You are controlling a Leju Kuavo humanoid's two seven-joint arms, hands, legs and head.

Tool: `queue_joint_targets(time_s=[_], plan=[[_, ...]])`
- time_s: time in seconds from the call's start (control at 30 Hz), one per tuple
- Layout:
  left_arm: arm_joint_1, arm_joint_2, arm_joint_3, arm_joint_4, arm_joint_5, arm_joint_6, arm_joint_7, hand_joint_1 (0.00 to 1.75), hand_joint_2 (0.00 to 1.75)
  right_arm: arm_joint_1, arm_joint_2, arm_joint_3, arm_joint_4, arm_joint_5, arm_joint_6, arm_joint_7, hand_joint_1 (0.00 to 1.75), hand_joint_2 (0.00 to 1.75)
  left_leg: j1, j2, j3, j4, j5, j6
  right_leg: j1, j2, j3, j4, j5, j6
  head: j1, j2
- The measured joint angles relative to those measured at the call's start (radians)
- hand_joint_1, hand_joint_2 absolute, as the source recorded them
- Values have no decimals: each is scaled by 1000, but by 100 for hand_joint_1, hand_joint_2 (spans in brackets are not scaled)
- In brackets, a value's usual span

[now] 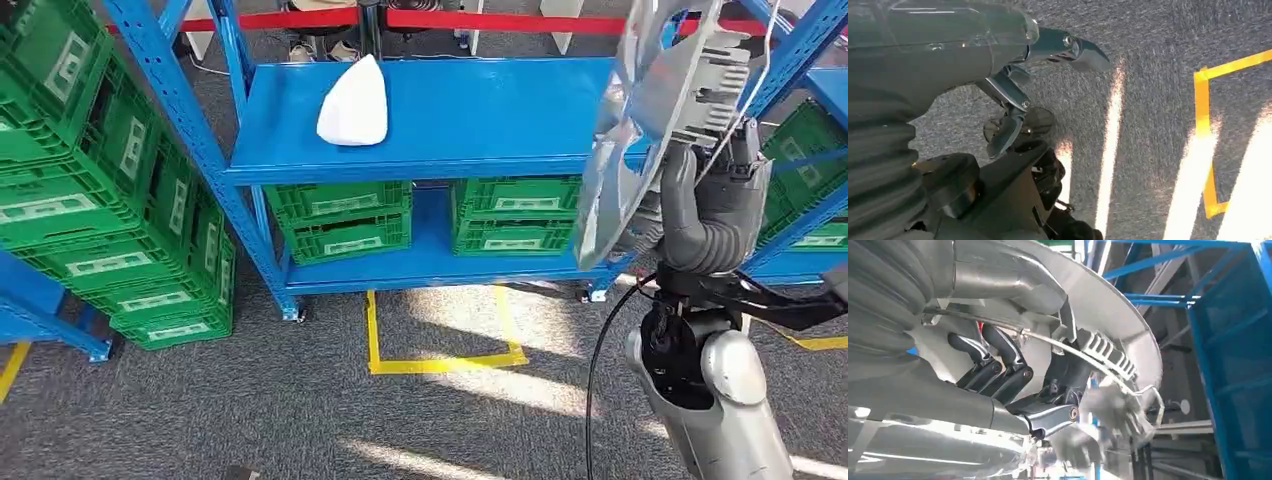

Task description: Take the parts from the cabinet and place them on the table.

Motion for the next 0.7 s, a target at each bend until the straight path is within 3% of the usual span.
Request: queue_joint_targets(time_s=[0.07,0.1,0.23,0.27,0.3,0.33,0.4,0.43,0.47,0.5,0.53,0.57,0.6,0.63,0.7], plan=[[-5,1,0,0,0,-3,2,0,175,-2,-2,0,-3,5,-5,6,175,175,1,-2,4,0,0,-1,-4,0,85,-180,96,-1,7,0],[-8,1,0,0,1,-4,3,0,175,-3,-4,0,-5,7,-6,8,175,175,1,-3,2,-1,1,-7,-5,8,107,-225,91,-2,10,0],[-14,2,0,0,2,-11,10,0,175,-6,-5,6,-9,10,-8,12,175,175,0,-8,-20,3,12,-31,4,7,102,-247,91,-23,5,0],[-14,3,0,0,2,-11,10,0,175,-7,-5,7,-11,10,-8,12,175,175,1,-9,-26,10,0,-36,-2,1,106,-258,98,-33,5,0],[-14,4,0,0,2,-11,10,0,175,-8,-5,7,-14,10,-8,12,175,175,0,-4,-34,33,-21,-40,0,-4,106,-259,99,-38,-1,0],[-15,4,0,0,2,-12,10,0,175,-8,-5,7,-17,10,-8,12,175,175,1,-3,-58,88,-58,-42,1,-8,106,-259,99,-44,-10,0],[-14,3,0,0,2,-12,10,0,175,-8,-5,7,-17,10,-8,12,175,175,1,-3,-133,252,-129,-46,5,-16,106,-259,99,-47,-23,0],[-13,3,0,0,2,-12,11,0,175,-7,-4,8,-17,10,-8,12,175,175,1,-3,-163,310,-141,-46,8,-20,105,-259,99,-48,-27,0],[-13,3,0,0,2,-12,11,0,175,-7,-4,8,-17,10,-8,12,175,175,1,-2,-165,311,-126,-45,10,-23,106,-259,98,-48,-28,0],[-13,3,0,0,2,-12,11,0,175,-8,-4,8,-17,10,-9,12,175,175,1,0,-148,274,-93,-42,11,-28,106,-258,98,-49,-30,0],[-13,5,0,0,3,-12,11,0,175,-8,-4,8,-17,10,-9,12,175,175,-1,8,-114,206,-50,-38,13,-34,107,-256,96,-51,-31,0],[-14,6,0,0,2,-12,11,0,175,-8,-3,8,-17,10,-9,12,175,175,-2,28,-66,111,-2,-33,13,-37,109,-254,94,-50,-33,0],[-15,6,0,0,3,-12,11,0,175,-8,-3,8,-17,10,-9,12,175,175,-8,75,-37,47,13,-27,15,-41,109,-252,91,-47,-34,0],[-16,6,0,0,3,-12,12,0,175,-8,-4,8,-17,10,-9,12,175,175,-20,96,-29,28,8,-24,23,-43,106,-244,86,-41,-36,0],[-18,6,0,0,5,-12,14,0,175,-9,-4,8,-17,10,-9,12,175,175,-18,69,-29,16,1,-15,23,-64,101,-244,88,-38,-31,0]])
